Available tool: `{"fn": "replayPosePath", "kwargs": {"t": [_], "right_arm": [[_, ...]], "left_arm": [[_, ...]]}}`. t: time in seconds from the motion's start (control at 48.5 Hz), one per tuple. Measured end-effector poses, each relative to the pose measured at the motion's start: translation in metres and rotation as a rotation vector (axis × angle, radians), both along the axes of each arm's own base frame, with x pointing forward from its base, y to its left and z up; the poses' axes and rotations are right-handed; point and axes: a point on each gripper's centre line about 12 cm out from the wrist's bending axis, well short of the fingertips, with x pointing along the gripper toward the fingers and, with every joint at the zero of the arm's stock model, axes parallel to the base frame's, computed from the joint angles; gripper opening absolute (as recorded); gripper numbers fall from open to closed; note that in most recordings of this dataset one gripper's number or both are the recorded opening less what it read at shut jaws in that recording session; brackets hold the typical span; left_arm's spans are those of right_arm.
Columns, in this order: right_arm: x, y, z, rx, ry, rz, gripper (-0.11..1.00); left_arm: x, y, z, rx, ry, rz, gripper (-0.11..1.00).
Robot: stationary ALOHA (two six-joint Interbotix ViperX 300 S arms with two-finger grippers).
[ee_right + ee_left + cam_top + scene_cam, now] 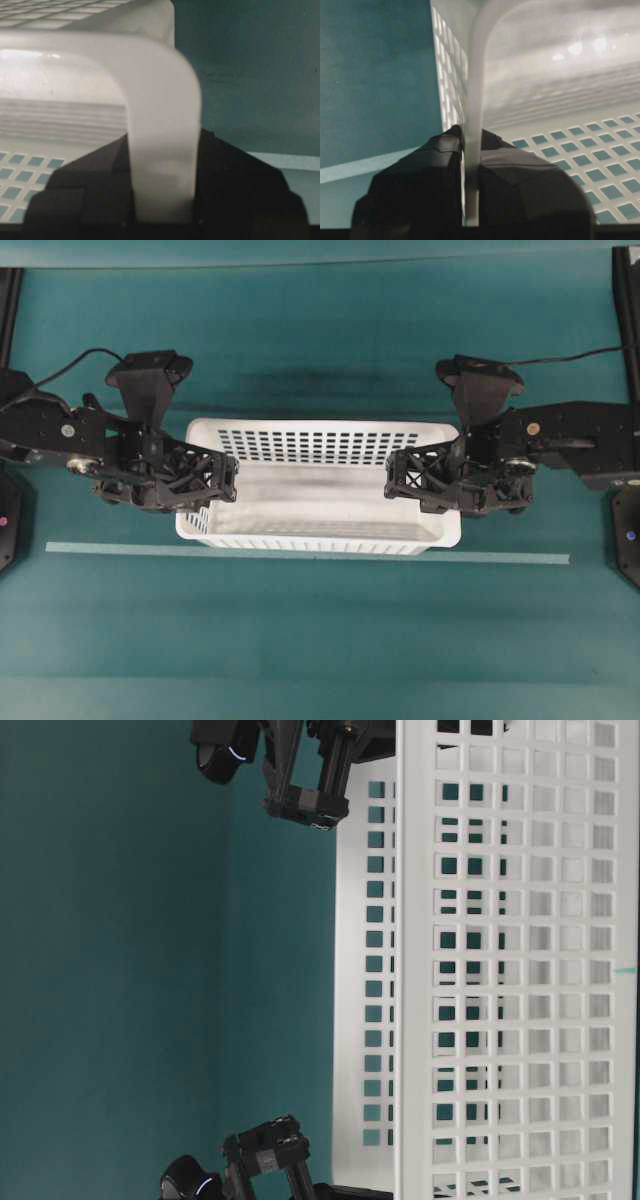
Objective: Lift the white basket with both hands.
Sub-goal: 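Close both grippers on the basket's end rims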
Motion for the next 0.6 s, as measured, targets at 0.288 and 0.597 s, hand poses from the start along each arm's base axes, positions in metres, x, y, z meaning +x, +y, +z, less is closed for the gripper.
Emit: {"fn": "replayPosePath", "kwargs": {"t": [0.288, 0.597], "right_arm": [[-0.0006, -0.0019, -0.0004, -0.001, 0.001, -0.003, 0.18], [0.0002, -0.0061, 0.0008, -0.02, -0.001, 0.006, 0.18]], "left_arm": [[0.0, -0.0005, 0.0, 0.0, 0.0, -0.002, -0.01], [0.0003, -0.0004, 0.0004, 0.001, 0.0, -0.002, -0.01]]}}
